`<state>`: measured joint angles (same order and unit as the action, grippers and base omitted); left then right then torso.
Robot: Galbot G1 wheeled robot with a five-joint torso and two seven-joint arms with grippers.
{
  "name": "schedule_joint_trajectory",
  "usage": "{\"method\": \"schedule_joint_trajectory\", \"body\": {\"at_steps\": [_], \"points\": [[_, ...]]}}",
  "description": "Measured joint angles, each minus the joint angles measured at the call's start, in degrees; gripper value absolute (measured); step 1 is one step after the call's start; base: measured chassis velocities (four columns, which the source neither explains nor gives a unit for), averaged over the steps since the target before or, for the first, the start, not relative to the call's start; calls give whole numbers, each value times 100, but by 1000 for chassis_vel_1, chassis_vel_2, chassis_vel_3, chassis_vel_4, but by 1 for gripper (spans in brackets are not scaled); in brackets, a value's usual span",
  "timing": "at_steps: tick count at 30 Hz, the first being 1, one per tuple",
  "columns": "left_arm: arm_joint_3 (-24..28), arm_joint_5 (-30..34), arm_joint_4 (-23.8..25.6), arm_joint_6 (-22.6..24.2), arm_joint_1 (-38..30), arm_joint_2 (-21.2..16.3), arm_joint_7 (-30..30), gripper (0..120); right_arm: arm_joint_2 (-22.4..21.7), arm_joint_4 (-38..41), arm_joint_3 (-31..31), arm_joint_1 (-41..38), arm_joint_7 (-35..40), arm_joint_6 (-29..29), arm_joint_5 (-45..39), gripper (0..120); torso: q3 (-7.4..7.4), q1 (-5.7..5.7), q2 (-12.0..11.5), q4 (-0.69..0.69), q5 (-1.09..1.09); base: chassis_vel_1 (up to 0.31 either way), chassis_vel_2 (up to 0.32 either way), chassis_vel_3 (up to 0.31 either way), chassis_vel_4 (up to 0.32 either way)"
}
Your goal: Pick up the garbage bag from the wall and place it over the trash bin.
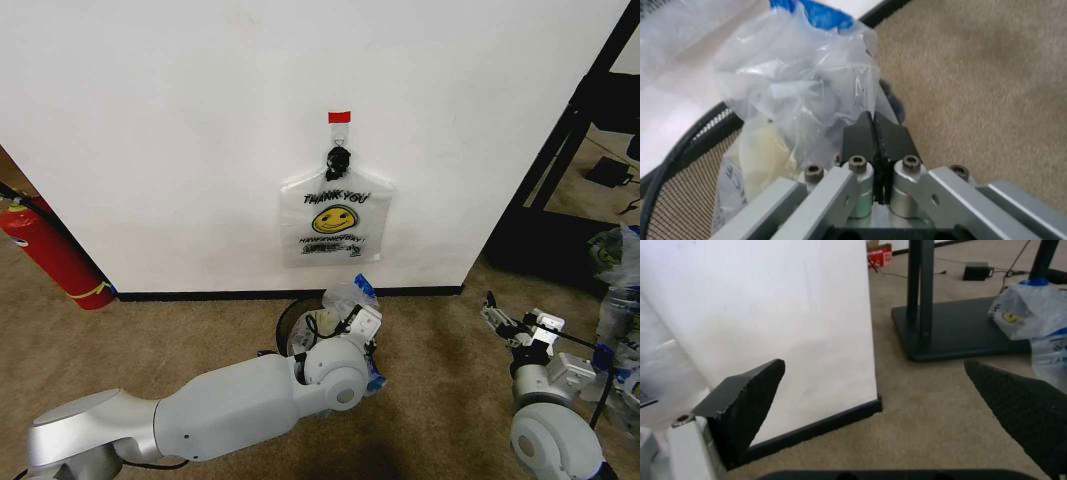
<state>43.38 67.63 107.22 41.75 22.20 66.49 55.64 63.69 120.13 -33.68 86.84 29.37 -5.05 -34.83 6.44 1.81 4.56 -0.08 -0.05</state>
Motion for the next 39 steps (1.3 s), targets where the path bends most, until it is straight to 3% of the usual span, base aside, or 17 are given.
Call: {"method": "schedule_joint_trajectory", "body": {"at_steps": [6,11,14,16,22,25,39], "points": [[-204,16,212,-5,82,-117,8,0,-87,123,452,48,-359,-6,186,100,0,0,0,0,-1,0,0,0,0],[-347,-11,320,-4,265,-258,12,0,-355,147,948,49,-962,-84,599,100,0,0,0,0,-1,0,0,0,0],[-481,-56,366,-4,420,-328,10,0,-731,109,1476,-240,-1456,-356,660,100,0,0,0,2,1,0,0,0,0],[-467,-92,296,-10,426,-251,-24,0,-933,9,1679,-417,-1645,-508,713,100,0,0,0,5,0,0,0,0,0],[-284,-98,45,-98,224,35,-157,0,-1251,-293,1947,-632,-1892,-588,1092,100,0,0,0,-4,0,0,0,0,0],[-269,-93,43,-114,197,38,-161,0,-1266,-450,2124,-776,-1901,-595,1212,100,0,0,0,2,1,0,0,0,0],[-309,-54,150,-116,252,-64,-162,0,-1096,-1205,2520,-1384,-2015,-318,1070,100,0,0,0,0,0,0,0,0,0]]}}
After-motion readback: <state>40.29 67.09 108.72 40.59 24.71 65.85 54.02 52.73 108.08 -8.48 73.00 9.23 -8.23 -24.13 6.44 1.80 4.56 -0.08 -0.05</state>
